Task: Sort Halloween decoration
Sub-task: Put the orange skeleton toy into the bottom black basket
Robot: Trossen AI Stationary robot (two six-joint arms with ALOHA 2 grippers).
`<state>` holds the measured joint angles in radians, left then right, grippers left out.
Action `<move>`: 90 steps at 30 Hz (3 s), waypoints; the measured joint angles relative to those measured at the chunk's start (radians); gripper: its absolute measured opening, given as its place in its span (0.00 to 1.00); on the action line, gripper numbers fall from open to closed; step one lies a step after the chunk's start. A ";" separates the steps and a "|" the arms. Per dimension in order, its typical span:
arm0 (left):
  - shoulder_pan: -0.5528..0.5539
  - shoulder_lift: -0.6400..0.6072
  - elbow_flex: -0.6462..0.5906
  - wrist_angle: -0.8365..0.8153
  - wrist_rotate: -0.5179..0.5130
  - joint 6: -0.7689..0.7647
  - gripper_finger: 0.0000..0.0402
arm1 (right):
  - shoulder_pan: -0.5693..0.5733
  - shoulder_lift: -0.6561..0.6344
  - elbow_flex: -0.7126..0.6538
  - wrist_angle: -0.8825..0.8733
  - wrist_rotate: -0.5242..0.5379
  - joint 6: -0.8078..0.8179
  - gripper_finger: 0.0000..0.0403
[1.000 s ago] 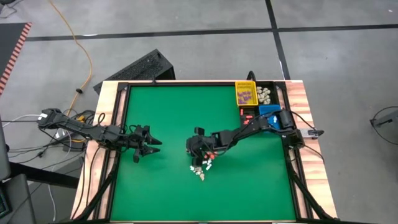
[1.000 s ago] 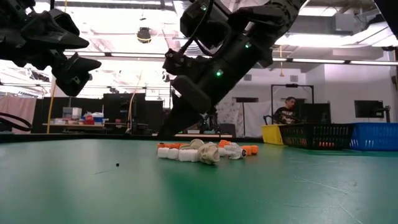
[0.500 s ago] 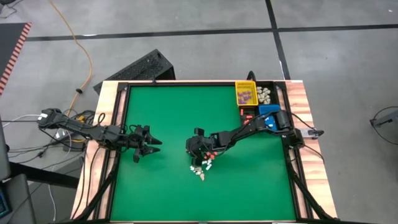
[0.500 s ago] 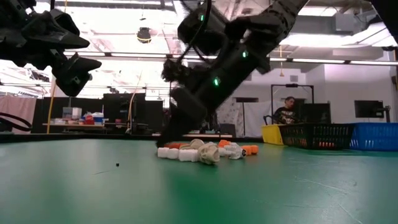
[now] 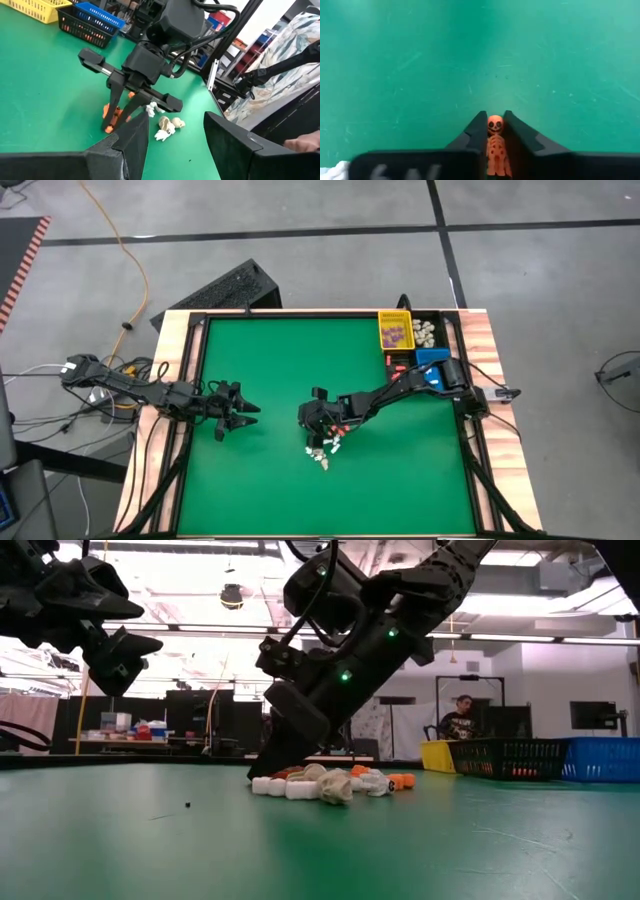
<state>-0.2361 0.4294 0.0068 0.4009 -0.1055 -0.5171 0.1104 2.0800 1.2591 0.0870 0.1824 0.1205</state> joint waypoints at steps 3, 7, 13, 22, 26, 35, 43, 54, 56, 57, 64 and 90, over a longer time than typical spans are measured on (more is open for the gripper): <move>0.000 0.000 0.000 0.001 0.000 0.000 0.45 | 0.000 -0.002 0.000 0.009 0.001 0.010 0.05; 0.000 0.000 0.000 0.004 0.003 0.004 0.45 | 0.000 -0.027 -0.004 0.006 0.003 0.022 0.06; 0.000 0.000 0.000 0.013 0.003 0.008 0.45 | -0.003 -0.160 -0.002 -0.003 0.085 -0.040 0.06; 0.000 0.000 0.001 0.018 0.049 -0.001 0.45 | -0.035 -0.444 -0.102 -0.190 0.450 0.010 0.06; 0.000 -0.006 0.001 0.018 0.056 -0.001 0.45 | -0.046 -0.595 -0.229 -0.293 0.608 0.198 0.07; 0.000 -0.047 0.001 0.020 0.010 0.037 0.45 | -0.111 -0.812 -0.491 -0.592 0.655 0.697 0.07; 0.000 -0.051 0.001 0.018 0.004 0.037 0.45 | -0.148 -0.817 -0.567 -0.733 0.607 0.898 0.09; 0.000 -0.051 0.001 0.011 0.015 0.010 0.45 | -0.221 -0.808 -0.598 -0.728 0.532 0.955 0.28; 0.000 -0.051 0.001 0.012 0.015 0.008 0.45 | -0.233 -0.809 -0.598 -0.731 0.515 0.944 0.34; 0.000 -0.051 0.001 0.012 0.015 0.008 0.45 | -0.237 -0.809 -0.598 -0.731 0.504 0.931 0.37; 0.000 -0.051 0.001 0.012 0.015 0.008 0.45 | -0.187 -0.819 -0.581 -0.612 0.473 0.749 0.50; 0.000 -0.051 0.001 0.008 -0.012 0.034 0.45 | 0.315 -0.321 -0.471 0.083 0.742 0.720 0.45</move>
<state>-0.2362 0.3786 0.0074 0.4091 -0.1173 -0.4831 0.4259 1.7594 0.7881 0.1699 0.9245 0.8406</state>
